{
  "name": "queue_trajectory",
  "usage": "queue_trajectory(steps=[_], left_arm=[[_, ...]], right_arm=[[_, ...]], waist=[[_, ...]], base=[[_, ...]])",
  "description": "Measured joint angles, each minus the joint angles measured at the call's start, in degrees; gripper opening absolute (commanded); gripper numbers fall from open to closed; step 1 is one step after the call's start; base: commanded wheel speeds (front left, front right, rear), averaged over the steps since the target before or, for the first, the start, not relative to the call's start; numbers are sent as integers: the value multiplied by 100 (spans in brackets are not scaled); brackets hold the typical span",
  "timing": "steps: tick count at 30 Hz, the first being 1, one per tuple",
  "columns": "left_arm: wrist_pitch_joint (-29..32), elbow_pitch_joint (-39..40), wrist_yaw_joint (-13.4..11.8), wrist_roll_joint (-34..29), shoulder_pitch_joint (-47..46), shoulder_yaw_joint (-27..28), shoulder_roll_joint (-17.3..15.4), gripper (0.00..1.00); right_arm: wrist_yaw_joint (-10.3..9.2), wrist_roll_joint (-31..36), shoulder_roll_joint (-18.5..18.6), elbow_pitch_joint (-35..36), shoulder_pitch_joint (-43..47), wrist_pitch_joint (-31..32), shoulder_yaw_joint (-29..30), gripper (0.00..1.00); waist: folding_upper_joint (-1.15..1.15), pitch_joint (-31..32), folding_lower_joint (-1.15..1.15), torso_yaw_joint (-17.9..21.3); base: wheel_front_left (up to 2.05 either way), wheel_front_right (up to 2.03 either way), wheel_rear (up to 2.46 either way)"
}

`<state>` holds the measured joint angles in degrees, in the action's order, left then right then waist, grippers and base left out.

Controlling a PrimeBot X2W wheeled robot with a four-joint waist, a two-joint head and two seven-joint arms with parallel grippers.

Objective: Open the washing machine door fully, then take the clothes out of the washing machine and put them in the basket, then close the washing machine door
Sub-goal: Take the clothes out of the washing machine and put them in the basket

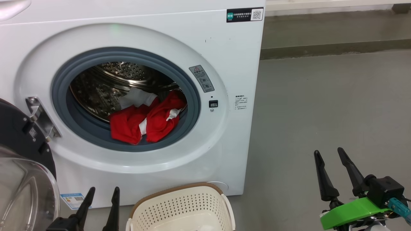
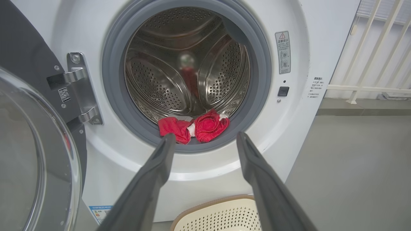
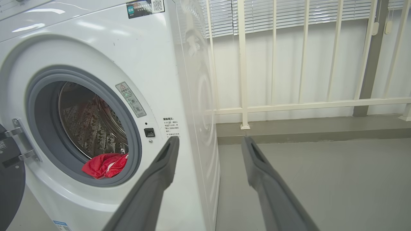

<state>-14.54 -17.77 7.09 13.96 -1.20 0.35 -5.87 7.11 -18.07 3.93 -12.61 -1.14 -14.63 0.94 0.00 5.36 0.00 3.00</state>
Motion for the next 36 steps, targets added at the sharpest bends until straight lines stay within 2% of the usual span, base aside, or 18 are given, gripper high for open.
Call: queue_trajectory(steps=[36], left_arm=[[0, 30, 0, -326, -4, 242, 185, 100]], right_arm=[[0, 0, 9, 42, 106, 0, 44, 100]], waist=[[0, 28, 0, -157]], base=[[0, 0, 0]])
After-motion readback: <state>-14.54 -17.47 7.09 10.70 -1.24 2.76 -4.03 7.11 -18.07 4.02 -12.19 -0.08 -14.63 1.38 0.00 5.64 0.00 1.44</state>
